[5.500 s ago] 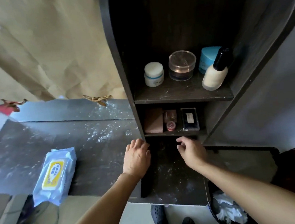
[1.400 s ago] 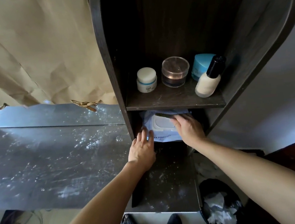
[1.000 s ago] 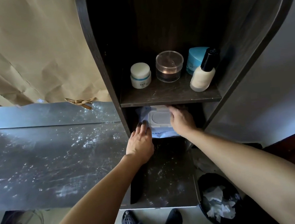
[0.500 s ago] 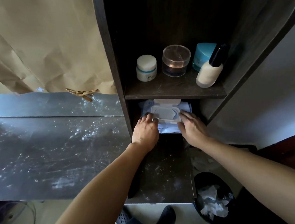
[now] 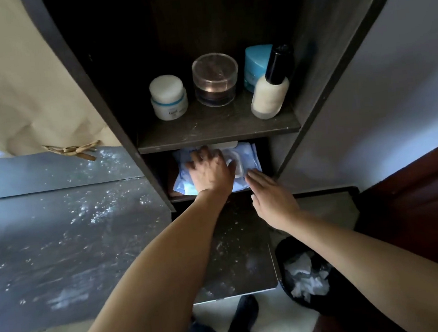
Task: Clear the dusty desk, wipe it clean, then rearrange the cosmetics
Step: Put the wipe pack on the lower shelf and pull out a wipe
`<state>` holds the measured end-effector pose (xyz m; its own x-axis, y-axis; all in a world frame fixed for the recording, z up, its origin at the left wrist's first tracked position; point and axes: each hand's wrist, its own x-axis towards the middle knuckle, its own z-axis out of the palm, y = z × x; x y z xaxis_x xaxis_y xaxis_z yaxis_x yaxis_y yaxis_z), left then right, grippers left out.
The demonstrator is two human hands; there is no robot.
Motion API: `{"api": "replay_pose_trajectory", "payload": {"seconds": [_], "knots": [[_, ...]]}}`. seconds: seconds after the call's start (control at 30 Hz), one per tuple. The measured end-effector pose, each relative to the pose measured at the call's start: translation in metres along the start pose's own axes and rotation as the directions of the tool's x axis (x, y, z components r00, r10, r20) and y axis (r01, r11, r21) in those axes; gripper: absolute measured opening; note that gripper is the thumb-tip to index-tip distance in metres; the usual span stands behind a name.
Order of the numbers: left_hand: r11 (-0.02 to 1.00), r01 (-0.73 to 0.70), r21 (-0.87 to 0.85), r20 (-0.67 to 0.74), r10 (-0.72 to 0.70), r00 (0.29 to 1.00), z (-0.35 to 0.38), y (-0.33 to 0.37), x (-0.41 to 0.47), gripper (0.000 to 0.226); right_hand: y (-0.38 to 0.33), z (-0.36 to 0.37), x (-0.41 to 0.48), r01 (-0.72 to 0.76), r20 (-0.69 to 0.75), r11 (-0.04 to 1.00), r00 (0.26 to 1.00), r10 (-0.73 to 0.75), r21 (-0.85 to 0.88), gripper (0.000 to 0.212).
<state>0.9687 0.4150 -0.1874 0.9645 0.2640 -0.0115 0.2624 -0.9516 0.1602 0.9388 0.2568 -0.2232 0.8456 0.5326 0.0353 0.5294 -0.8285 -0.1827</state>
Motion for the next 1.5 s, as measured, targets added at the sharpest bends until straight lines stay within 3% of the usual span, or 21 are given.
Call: {"api": "replay_pose_trajectory", "payload": {"seconds": [0.23,0.37,0.57,0.7,0.87,0.93,1.13,1.33,1.5], "knots": [[0.997,-0.075,-0.010,0.048,0.075,0.996,0.001,0.010,-0.005,0.035,-0.002,-0.012,0.001,-0.043,0.064,0.998,0.997,0.040,0.041,0.054],[0.980,-0.155,-0.128,-0.044,0.150,0.988,-0.004,-0.007,-0.014,0.034,0.000,-0.014,0.002,-0.030,0.066,0.999,0.997,0.027,0.045,0.053],[0.931,-0.101,-0.351,-0.167,0.044,0.985,-0.013,-0.048,-0.026,0.022,0.001,-0.011,0.005,-0.017,-0.013,0.994,1.000,0.019,0.108,0.044],[0.875,-0.018,-0.484,-0.202,-0.092,0.975,-0.017,-0.055,-0.033,0.017,-0.009,-0.019,0.020,-0.012,-0.156,0.990,0.987,0.034,0.140,0.018],[0.941,-0.133,-0.310,-0.178,0.080,0.981,-0.010,-0.066,-0.038,0.039,-0.014,-0.028,0.044,-0.010,-0.232,0.993,0.972,0.037,0.117,0.014],[0.966,-0.178,-0.187,-0.106,0.160,0.981,-0.008,-0.069,-0.043,0.042,-0.018,-0.033,0.051,0.016,-0.226,0.993,0.974,0.010,0.115,0.010],[0.975,-0.212,0.066,-0.050,0.215,0.975,-0.002,-0.065,-0.061,0.054,-0.040,-0.038,0.085,-0.035,-0.003,0.991,0.999,0.036,0.129,0.018],[0.976,-0.209,0.070,0.112,0.200,0.973,-0.004,-0.064,-0.065,0.065,-0.040,-0.042,0.110,-0.100,0.176,0.980,0.982,0.070,0.172,0.008],[0.977,-0.208,0.043,0.092,0.203,0.975,-0.001,-0.065,-0.064,0.065,-0.042,-0.039,0.112,-0.083,0.224,0.993,0.973,0.061,0.088,0.010]]}}
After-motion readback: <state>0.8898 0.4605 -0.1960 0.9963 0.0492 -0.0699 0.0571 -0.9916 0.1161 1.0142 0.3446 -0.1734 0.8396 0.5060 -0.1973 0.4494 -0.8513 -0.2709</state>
